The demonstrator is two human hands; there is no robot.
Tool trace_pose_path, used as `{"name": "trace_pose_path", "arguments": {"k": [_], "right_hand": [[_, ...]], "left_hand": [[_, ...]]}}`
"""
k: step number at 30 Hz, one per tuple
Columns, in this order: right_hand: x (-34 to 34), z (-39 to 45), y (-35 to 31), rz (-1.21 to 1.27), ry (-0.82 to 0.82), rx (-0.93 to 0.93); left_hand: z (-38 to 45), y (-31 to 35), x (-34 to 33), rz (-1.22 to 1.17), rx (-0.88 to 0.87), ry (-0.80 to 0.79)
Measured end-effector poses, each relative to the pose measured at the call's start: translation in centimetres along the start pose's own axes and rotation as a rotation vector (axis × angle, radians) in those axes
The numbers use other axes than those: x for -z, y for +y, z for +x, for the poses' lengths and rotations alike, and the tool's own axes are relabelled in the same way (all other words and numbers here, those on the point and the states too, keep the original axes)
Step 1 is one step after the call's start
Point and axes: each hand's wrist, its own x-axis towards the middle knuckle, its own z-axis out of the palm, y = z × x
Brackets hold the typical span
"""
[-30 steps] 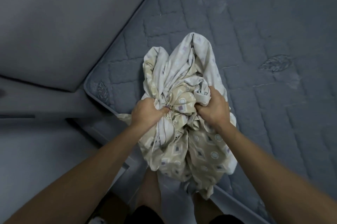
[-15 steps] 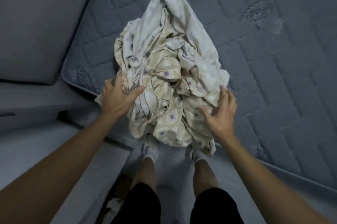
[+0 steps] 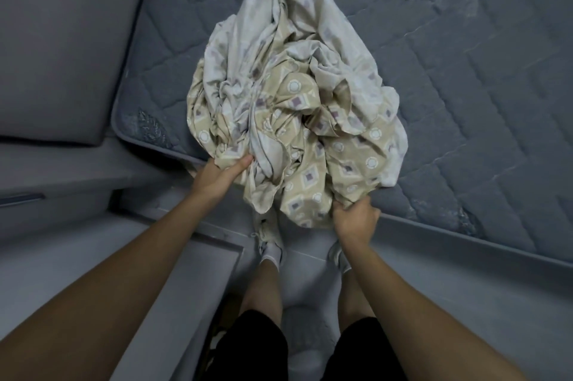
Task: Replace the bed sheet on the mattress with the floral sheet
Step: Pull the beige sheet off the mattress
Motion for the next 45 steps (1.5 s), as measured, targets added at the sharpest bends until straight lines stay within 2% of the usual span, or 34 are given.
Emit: {"name": "trace_pose_path", "arguments": {"k": [5,8,15,19,23,24,26,28,29,31,33,37,39,42,45], "right_hand": [[-1.0,-2.2,-4.0,0.155,-0.221,0.106],[0.5,-3.3,-6.2,0.27,-0.198,0.198],[7.6,-5.1,-13.5,0.393,-0.121,0.39],[11.2,-6.6,-18.6,0.48,-0.027,0.484],[13.0,-6.2,-21.8,0.642,0.089,0.529],[13.1,-5.5,-22.1,0.666,0.035,0.518],[12.7,-4.5,-21.9,0.7,-0.211,0.509],[12.0,-3.8,-20.5,0.58,-0.413,0.587],[11.7,-3.6,-19.5,0.435,-0.432,0.646],[10.8,-3.0,-17.2,0.096,-0.332,0.784],[9.5,-3.0,-15.1,-0.11,-0.194,0.842],[6.6,-4.3,-12.6,-0.092,0.03,0.721],[5.5,-4.8,-11.9,0.027,0.067,0.597],[3.0,-4.2,-10.5,0.266,0.06,0.326],[1.3,-3.8,-9.5,0.379,-0.156,0.143]], "left_hand": [[-1.0,0.7,0.7,0.136,0.051,-0.006],[-2.3,2.0,1.1,0.202,0.039,-0.005],[-6.5,7.8,0.3,0.395,-0.095,0.183],[-8.0,11.1,1.5,0.319,-0.166,0.276],[-7.9,14.6,2.7,0.109,-0.333,0.365],[-7.5,15.0,2.7,0.047,-0.364,0.331],[-6.4,14.5,2.6,-0.054,-0.402,0.17],[-5.7,12.6,2.5,-0.043,-0.438,0.034],[-5.4,11.3,2.4,0.033,-0.456,0.013],[-5.2,8.4,2.0,0.245,-0.487,0.041],[-5.1,5.9,1.1,0.347,-0.449,0.071],[-4.9,4.4,-1.0,0.354,-0.263,0.04],[-4.7,4.7,-1.9,0.366,-0.197,0.027],[-4.3,5.0,-2.3,0.38,-0.195,0.056],[-4.7,5.3,-2.0,0.493,-0.259,0.116]]}}
